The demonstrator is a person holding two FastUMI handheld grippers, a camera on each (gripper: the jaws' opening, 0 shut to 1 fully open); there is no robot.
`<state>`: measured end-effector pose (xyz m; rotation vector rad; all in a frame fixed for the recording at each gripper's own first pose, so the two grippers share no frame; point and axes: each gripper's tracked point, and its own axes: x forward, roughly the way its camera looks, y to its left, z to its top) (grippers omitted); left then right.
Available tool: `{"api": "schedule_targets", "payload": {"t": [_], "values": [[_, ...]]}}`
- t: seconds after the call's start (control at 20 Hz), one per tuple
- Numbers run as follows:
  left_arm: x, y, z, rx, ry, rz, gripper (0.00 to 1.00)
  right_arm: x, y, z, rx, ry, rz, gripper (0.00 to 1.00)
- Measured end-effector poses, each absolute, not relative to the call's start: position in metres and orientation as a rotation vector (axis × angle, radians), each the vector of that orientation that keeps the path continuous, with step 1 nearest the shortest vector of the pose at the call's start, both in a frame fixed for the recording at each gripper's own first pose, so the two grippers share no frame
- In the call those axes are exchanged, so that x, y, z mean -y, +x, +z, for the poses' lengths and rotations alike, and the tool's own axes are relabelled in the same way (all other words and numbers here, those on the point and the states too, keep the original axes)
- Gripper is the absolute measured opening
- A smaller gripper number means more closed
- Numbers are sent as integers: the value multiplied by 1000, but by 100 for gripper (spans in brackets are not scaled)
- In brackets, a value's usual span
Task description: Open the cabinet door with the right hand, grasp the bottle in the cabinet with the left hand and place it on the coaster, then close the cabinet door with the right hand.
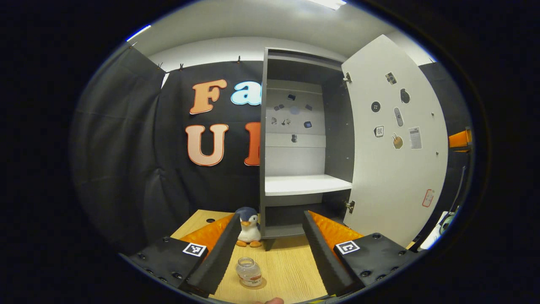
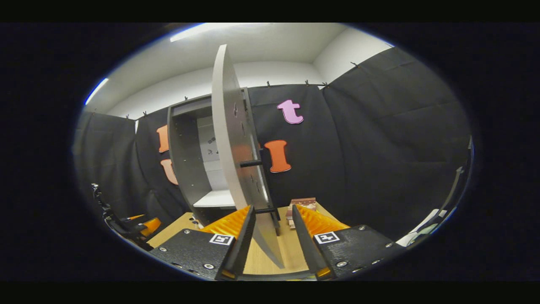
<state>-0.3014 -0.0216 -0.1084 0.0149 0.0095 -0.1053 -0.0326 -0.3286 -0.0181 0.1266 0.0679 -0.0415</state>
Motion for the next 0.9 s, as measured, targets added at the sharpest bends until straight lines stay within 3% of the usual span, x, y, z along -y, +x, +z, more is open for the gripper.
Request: {"api": "schedule_targets", "payload": {"t": [0.45, 0.55, 0.6, 0.65, 0.9], "values": [[9, -293, -109, -33, 22, -73, 95, 335, -5, -31, -77, 143, -6, 55], [8, -294, -110, -44, 4, -72, 95, 331, -5, -30, -73, 123, 0, 62], [9, -293, -111, -51, -2, -74, 95, 328, -5, -30, -69, 106, 2, 49], [8, -293, -112, -59, -5, -72, 95, 324, -6, -29, -66, 89, 3, 54], [6, -290, -111, -56, -25, -92, 96, 290, -5, -32, -60, 71, 51, 54]]}}
